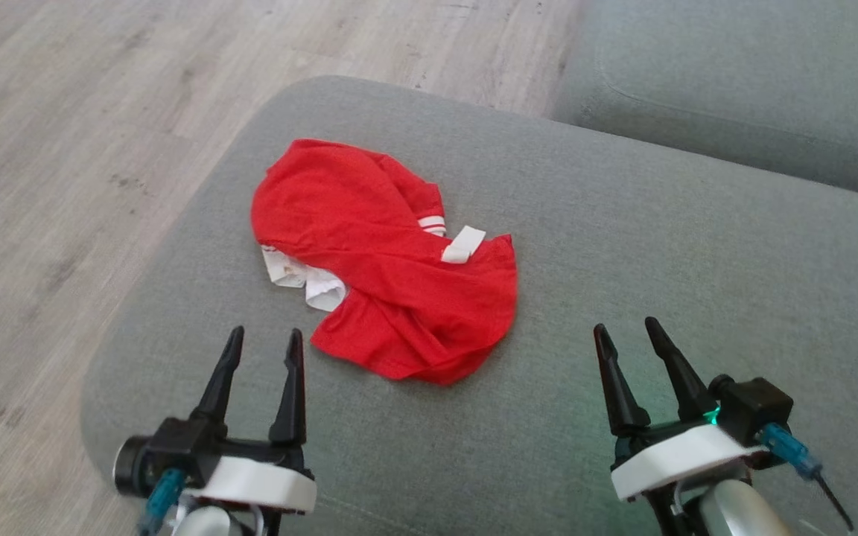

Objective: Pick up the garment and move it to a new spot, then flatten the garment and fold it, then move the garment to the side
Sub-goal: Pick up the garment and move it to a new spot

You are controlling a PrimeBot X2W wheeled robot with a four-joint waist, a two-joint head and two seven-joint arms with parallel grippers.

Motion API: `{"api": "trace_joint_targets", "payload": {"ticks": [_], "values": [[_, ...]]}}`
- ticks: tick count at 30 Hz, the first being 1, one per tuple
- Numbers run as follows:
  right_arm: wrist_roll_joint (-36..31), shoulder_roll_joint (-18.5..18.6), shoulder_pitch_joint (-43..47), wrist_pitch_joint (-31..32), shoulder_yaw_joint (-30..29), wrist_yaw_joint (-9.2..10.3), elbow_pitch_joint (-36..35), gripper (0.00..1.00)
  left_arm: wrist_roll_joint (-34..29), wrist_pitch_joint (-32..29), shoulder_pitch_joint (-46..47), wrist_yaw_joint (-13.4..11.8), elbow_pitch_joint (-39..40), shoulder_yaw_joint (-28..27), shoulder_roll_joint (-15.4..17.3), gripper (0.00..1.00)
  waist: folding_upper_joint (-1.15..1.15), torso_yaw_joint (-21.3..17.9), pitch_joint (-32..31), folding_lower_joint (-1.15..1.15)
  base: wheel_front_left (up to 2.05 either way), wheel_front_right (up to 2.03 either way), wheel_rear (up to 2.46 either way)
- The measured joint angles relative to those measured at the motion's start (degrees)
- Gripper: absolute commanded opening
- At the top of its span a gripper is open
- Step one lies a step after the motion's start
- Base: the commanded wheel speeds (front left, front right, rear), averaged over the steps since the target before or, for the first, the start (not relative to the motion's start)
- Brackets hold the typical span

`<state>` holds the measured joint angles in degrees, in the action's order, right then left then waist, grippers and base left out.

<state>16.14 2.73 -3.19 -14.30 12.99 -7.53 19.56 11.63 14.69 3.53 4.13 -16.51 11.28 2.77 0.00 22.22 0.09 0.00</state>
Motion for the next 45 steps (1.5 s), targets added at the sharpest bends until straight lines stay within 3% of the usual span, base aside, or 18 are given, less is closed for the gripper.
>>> {"api": "trace_joint_targets", "payload": {"ticks": [5, 11, 14, 15, 20, 25, 36, 37, 38, 45], "values": [[-0.1, 0.0, -0.7, 0.0, -0.4, 0.0, 0.0, 1.0, -2.6, -0.3, 3.3, 1.5, -3.7, 3.1, 1.0, 1.0, 0.0, -1.6, 1.9, 0.0, 0.0, 0.0, 0.0], [-1.2, 0.0, -3.3, 0.0, -0.1, 0.0, -0.3, 1.0, -3.4, -8.4, 17.6, 3.0, -11.9, 10.8, 2.8, 1.0, 0.0, -3.9, 5.3, 0.01, 0.0, 0.0, 0.0], [-1.4, 0.0, -4.6, 0.0, 0.2, 0.0, -0.6, 1.0, -2.2, -11.2, 22.2, 3.2, -15.0, 13.9, 3.5, 1.0, 0.0, -5.0, 6.6, 0.01, 0.0, 0.0, 0.0], [-1.5, 0.0, -5.8, 0.0, 0.9, 0.0, -1.1, 1.0, -0.5, -13.4, 25.9, 3.5, -17.8, 18.3, 5.0, 1.0, 0.0, -6.2, 7.9, 0.01, 0.0, 0.0, 0.0], [-1.5, 0.1, -7.5, 0.0, 1.1, 0.0, -2.1, 1.0, 3.7, -15.2, 31.3, 3.5, -22.7, 25.1, 8.0, 1.0, 0.0, -8.7, 10.7, 0.01, 0.0, 0.0, 0.0], [-1.5, 0.1, -8.8, 0.0, 1.2, 0.0, -2.1, 1.0, 4.9, -14.3, 37.4, 3.5, -28.7, 29.5, 10.8, 1.0, 0.0, -11.8, 13.9, 0.01, 0.0, 0.0, 0.0], [-1.2, 0.1, -10.4, 0.0, 1.5, 0.0, -2.0, 1.0, 10.2, -11.5, 43.0, 3.5, -38.0, 37.2, 11.0, 1.0, 0.0, -16.5, 17.6, 0.01, 0.0, 0.0, 0.0], [-1.1, 0.1, -10.4, 0.0, 1.4, 0.0, -2.0, 1.0, 10.9, -11.5, 43.3, 3.5, -38.6, 37.6, 11.0, 0.57, 0.0, -16.7, 17.6, 0.01, 0.0, 0.0, 0.0], [-1.0, 0.1, -10.4, 0.0, 1.4, 0.0, -1.9, 1.0, 11.5, -11.2, 43.5, 3.5, -38.8, 38.4, 11.0, 0.0, 0.0, -16.9, 17.4, 0.01, 0.0, 0.0, 0.0], [-0.5, 0.1, -10.4, 0.0, 1.4, 0.0, -1.0, 1.0, 14.0, -1.4, 43.4, 3.3, -39.3, 37.9, 11.0, 0.0, 0.0, -17.7, 14.8, 0.0, 0.0, 0.0, 0.0]]}}
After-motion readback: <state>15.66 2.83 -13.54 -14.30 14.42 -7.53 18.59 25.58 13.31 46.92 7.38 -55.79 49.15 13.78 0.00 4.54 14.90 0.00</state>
